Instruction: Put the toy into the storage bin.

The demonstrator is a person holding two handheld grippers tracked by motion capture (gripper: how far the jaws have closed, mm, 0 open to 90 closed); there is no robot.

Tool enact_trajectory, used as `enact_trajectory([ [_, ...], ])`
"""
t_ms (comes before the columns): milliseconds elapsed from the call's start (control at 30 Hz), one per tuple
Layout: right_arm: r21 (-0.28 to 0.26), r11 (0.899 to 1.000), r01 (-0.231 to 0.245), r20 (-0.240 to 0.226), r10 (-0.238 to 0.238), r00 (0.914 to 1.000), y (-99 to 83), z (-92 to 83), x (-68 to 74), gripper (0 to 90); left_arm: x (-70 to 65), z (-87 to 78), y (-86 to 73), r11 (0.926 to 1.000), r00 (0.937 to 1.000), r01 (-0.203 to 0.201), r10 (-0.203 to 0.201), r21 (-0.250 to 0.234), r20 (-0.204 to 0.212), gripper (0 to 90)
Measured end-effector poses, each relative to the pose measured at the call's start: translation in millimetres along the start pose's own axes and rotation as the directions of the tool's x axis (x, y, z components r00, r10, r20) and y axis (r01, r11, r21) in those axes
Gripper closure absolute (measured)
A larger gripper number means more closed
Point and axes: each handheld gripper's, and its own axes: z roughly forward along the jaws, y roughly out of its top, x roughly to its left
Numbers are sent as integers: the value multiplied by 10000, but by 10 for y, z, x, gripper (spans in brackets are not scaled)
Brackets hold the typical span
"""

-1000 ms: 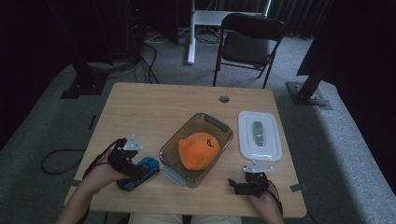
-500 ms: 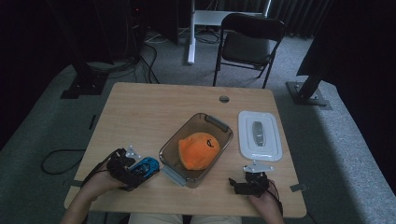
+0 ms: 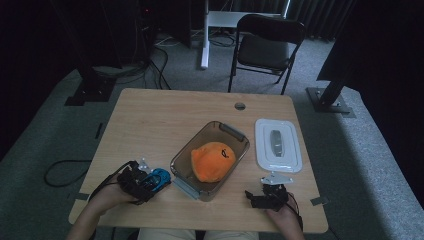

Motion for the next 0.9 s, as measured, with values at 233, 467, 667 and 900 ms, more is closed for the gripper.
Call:
enact_trajectory([
  [233,1,10000,16,25,-16,10000,0,2,3,140,-7,11,-10,9999,9992,-129,130,-34,380,247],
  [467,12,10000,41,62,-41,10000,2,4,5,141,-18,22,16,9999,9994,-79,82,-113,336,264],
  [667,43,9999,105,178,-106,9998,4,8,14,141,7,-32,24,9991,9992,147,-132,-402,387,287],
  [900,39,10000,66,185,-67,9998,4,7,11,142,90,-178,61,9981,9993,375,-379,-482,-67,287],
])
